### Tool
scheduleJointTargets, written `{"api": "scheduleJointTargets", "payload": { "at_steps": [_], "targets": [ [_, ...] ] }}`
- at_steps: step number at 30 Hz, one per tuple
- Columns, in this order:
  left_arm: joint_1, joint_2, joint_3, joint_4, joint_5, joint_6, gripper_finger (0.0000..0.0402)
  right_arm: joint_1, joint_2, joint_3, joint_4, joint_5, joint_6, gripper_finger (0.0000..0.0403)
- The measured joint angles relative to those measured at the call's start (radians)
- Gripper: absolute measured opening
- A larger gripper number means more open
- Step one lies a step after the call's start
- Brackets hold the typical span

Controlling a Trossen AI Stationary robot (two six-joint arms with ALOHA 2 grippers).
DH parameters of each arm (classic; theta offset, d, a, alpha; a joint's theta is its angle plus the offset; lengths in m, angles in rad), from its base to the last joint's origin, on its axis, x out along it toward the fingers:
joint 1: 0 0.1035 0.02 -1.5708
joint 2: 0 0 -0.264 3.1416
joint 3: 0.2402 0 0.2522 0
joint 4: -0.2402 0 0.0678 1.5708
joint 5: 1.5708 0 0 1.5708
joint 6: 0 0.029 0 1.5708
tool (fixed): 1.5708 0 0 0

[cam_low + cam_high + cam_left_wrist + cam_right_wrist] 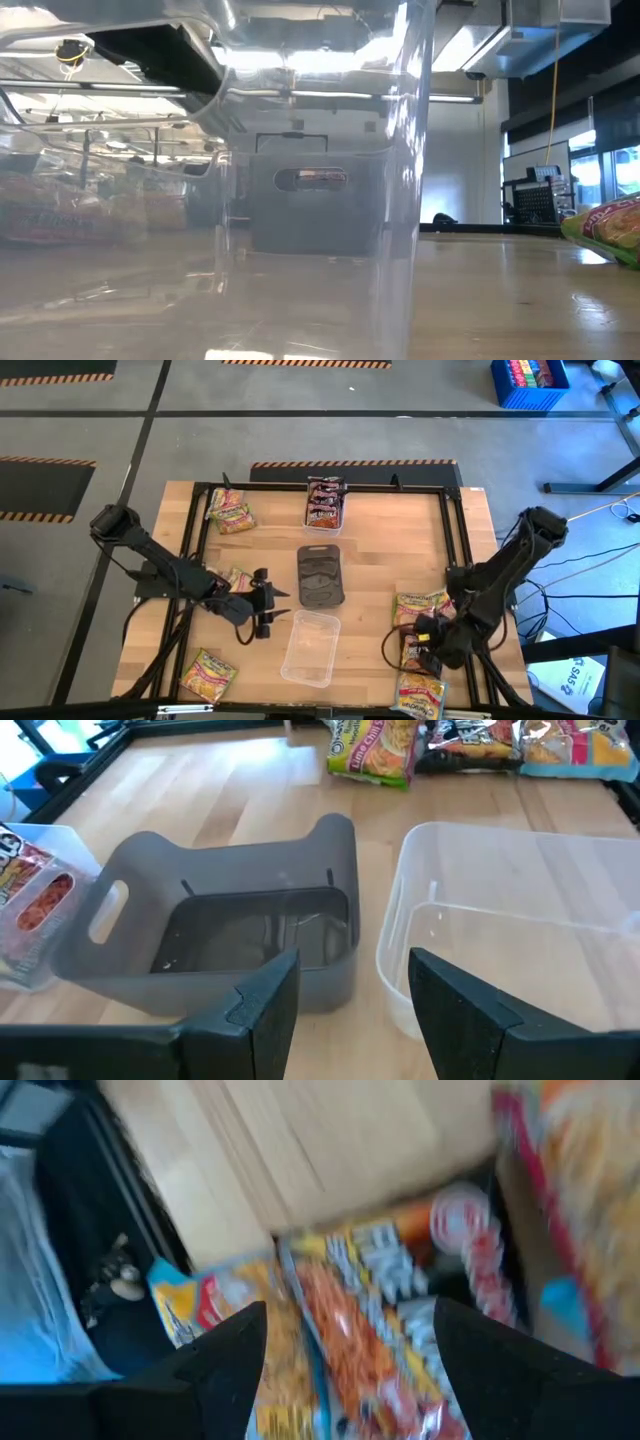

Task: Sort Maruchan noodles
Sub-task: Put the black noodle pack into the top transparent bin

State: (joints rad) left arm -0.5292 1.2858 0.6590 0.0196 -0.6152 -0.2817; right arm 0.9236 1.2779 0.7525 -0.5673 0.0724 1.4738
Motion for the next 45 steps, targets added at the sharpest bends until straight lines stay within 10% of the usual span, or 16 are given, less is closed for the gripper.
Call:
{"api": "scheduleJointTargets", "payload": {
  "at_steps": [8, 22, 31, 45],
  "targets": [
    [0.000, 0.000, 0.000, 0.018, -0.011, 0.000, 0.0182, 0.016, 0.068, 0.000, -0.023, -0.081, 0.110, 0.0230],
    [0.000, 0.000, 0.000, 0.020, -0.011, 0.003, 0.0182, -0.202, 0.225, 0.000, 0.198, -0.063, -0.317, 0.0193],
    [0.001, 0.000, 0.000, 0.020, -0.012, 0.003, 0.0182, -0.318, 0.286, 0.000, 0.401, 0.144, -0.583, 0.0193],
    [0.054, 0.028, 0.000, 0.231, 0.110, 0.111, 0.0182, -0.429, 0.087, 0.000, 0.247, 0.014, -0.754, 0.0193]
  ]
}}
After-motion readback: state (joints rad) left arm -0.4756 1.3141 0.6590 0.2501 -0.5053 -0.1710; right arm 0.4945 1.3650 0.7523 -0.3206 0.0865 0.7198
